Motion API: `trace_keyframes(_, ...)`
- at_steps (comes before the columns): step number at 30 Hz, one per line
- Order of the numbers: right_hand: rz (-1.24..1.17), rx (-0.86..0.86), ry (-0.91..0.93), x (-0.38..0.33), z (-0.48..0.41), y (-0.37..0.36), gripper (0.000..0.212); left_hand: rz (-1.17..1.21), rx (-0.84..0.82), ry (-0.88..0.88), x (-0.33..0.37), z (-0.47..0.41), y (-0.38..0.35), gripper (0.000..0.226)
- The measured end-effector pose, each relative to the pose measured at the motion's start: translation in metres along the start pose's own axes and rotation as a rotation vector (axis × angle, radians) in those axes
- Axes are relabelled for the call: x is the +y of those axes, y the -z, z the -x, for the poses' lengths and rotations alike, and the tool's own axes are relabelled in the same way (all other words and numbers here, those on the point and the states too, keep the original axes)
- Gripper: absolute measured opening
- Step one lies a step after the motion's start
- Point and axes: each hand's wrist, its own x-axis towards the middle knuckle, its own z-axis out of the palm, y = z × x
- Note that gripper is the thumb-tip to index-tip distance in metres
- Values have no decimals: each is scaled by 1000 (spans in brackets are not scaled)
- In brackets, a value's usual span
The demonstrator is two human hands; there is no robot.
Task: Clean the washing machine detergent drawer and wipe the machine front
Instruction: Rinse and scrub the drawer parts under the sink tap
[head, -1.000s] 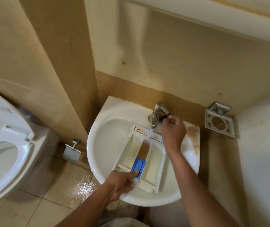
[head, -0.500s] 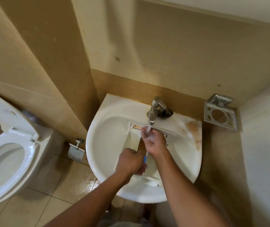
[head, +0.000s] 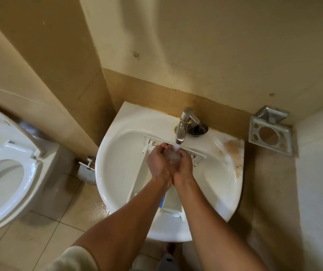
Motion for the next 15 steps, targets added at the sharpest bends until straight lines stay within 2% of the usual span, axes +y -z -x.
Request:
trace_keyframes(5, 74, -9, 35, 2, -4, 4, 24, 114, -17, 24, -3, -1, 3, 20)
trace_keyframes(12, 149, -27, 53, -1, 0, 7, 21, 127, 8, 27, -2, 6, 5, 21)
trace_keyframes(14, 297, 8, 52, -3, 5, 6, 23, 77, 45, 26, 1, 8, 8, 22)
trace_keyframes(15, 460, 16, 57, -5, 11, 4, 23, 9, 75, 23, 6, 8, 13, 21)
